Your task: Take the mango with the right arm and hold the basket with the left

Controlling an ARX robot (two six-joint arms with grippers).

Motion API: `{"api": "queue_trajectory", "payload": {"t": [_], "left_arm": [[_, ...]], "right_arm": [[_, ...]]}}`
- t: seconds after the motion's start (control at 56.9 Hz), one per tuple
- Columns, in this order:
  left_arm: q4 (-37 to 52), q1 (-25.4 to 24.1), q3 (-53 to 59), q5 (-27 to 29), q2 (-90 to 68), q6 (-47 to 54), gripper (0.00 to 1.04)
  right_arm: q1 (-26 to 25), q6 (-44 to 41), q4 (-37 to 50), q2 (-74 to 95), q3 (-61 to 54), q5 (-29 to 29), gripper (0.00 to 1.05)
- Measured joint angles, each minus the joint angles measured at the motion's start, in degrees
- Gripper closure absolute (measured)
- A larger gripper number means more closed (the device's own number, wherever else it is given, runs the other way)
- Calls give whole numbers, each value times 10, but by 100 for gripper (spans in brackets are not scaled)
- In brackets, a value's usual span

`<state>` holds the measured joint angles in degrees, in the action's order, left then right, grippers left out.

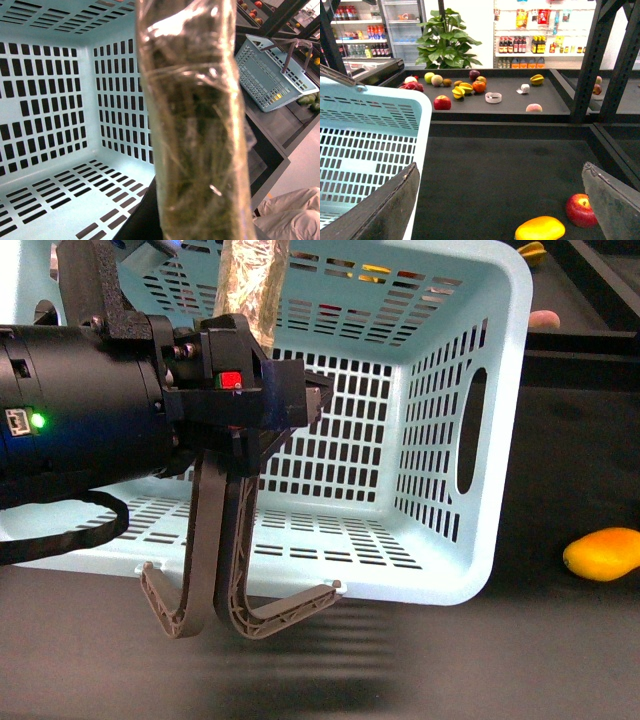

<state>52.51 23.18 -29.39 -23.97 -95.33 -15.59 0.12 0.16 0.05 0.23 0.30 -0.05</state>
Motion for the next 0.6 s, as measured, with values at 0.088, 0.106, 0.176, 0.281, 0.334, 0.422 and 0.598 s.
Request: {"api": "queue_trajectory", "payload": {"t": [0.088,0.106,0.176,0.281,0.334,0.422,0.598], "left_arm": [[-1,3,0,8,9,0,97],[-1,3,0,9,11,0,97],[-1,5,0,9,15,2,97],[-1,6,0,9,16,3,97],[-1,6,0,9,16,2,97],[-1,6,0,9,16,2,97],[-1,6,0,9,16,2,97]], "right_arm": [[0,0,0,0,0,0,8],[0,0,0,0,0,0,8],[0,0,0,0,0,0,8],[0,0,0,0,0,0,8],[0,0,0,0,0,0,8],[0,0,0,0,0,0,8],[0,0,0,0,0,0,8]]}}
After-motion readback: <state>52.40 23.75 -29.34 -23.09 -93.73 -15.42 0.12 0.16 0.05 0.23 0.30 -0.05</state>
